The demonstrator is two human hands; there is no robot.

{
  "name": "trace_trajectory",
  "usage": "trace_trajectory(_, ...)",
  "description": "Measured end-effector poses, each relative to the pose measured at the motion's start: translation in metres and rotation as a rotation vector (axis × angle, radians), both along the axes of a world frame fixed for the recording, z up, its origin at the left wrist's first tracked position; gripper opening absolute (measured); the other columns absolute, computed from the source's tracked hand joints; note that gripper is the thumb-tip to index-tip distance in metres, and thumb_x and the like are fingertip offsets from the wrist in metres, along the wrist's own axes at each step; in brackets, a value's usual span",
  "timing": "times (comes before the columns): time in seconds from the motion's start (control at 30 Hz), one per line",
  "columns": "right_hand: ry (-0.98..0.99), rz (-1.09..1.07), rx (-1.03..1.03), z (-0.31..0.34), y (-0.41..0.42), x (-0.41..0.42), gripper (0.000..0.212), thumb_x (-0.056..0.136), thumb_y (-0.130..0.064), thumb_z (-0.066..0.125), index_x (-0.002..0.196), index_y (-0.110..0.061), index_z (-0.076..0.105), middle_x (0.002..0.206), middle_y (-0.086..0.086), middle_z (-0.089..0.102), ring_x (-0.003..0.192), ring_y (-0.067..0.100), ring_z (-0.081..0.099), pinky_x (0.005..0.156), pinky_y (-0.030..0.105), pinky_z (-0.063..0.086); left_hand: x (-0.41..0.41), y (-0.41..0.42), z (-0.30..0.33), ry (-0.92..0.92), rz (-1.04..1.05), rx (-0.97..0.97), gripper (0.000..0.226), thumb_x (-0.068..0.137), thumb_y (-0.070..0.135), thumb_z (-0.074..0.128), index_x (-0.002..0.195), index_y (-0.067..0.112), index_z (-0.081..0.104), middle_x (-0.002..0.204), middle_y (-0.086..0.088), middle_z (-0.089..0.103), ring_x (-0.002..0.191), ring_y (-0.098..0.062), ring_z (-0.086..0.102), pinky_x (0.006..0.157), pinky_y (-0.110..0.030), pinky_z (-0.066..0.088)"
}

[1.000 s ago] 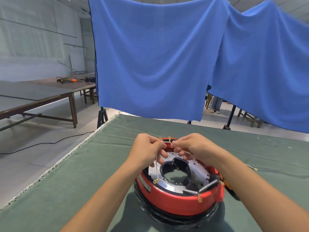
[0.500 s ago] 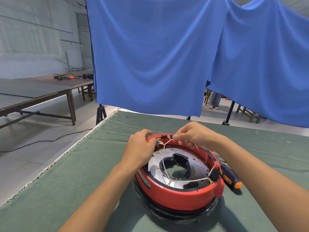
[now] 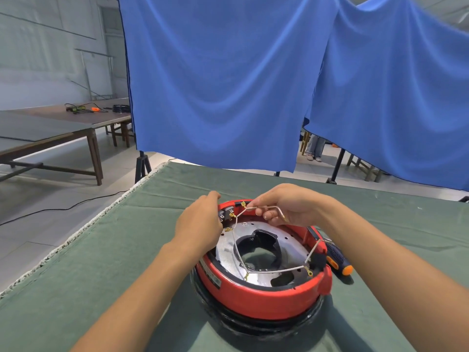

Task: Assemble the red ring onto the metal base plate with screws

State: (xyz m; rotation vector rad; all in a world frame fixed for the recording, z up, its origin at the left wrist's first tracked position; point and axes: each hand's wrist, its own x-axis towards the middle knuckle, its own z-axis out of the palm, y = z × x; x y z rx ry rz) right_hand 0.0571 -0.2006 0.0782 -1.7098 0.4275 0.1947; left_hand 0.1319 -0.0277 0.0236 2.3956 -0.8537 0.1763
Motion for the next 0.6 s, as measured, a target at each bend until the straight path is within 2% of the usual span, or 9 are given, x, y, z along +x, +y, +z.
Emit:
trace_trajectory(0.17, 0.063, 0.016, 0.109, -0.011, 0.002, -0.002, 0.023, 0.095, -0.001, 0.048, 0.111, 0.009, 0.062, 0.067, 0.002, 0.063, 0.049, 0.004, 0.053, 0.046, 0.015, 0.046, -0.009, 0.0, 0.005, -0.069, 0.033, 0.089, 0.03, 0.092, 0.018, 0.045, 0.12, 0.015, 0.054, 0.118, -0.007, 0.055, 0.107, -0.03, 0.054, 0.08, -0.036, 0.041)
trace_trajectory(0.23, 0.072, 0.044, 0.114, -0.016, 0.004, -0.004, 0.021, 0.095, 0.0, 0.047, 0.107, 0.007, 0.063, 0.067, 0.001, 0.064, 0.049, 0.004, 0.054, 0.046, 0.015, 0.047, -0.011, -0.002, 0.006, -0.099, 0.034, 0.096, 0.027, 0.092, 0.022, 0.044, 0.114, 0.015, 0.057, 0.113, -0.006, 0.056, 0.105, -0.028, 0.053, 0.077, -0.035, 0.04)
trace_trajectory(0.4, 0.04, 0.034, 0.083, -0.026, 0.003, -0.009, 0.015, 0.094, 0.001, 0.05, 0.095, 0.001, 0.065, 0.068, 0.004, 0.067, 0.049, 0.005, 0.057, 0.044, 0.015, 0.046, -0.013, -0.007, 0.005, -0.025, -0.131, -0.058, 0.029, 0.091, 0.021, 0.049, 0.117, 0.018, 0.061, 0.116, -0.002, 0.06, 0.11, -0.022, 0.053, 0.089, -0.034, 0.043)
trace_trajectory(0.53, 0.032, -0.015, -0.014, -0.029, -0.003, -0.015, 0.012, 0.091, -0.003, 0.058, 0.081, -0.002, 0.066, 0.074, 0.008, 0.072, 0.053, 0.007, 0.063, 0.045, 0.015, 0.047, -0.01, -0.006, 0.003, -0.006, -0.14, -0.103, 0.026, 0.09, 0.013, 0.05, 0.11, 0.017, 0.065, 0.111, -0.001, 0.064, 0.105, -0.021, 0.057, 0.089, -0.034, 0.045)
trace_trajectory(0.6, 0.052, -0.011, -0.063, -0.028, -0.005, -0.018, 0.011, 0.089, -0.003, 0.061, 0.08, -0.002, 0.067, 0.074, 0.009, 0.072, 0.053, 0.008, 0.064, 0.044, 0.016, 0.046, -0.007, -0.004, 0.004, 0.059, -0.122, -0.163, 0.027, 0.085, 0.006, 0.049, 0.098, 0.02, 0.067, 0.099, -0.001, 0.069, 0.094, -0.019, 0.063, 0.084, -0.034, 0.05)
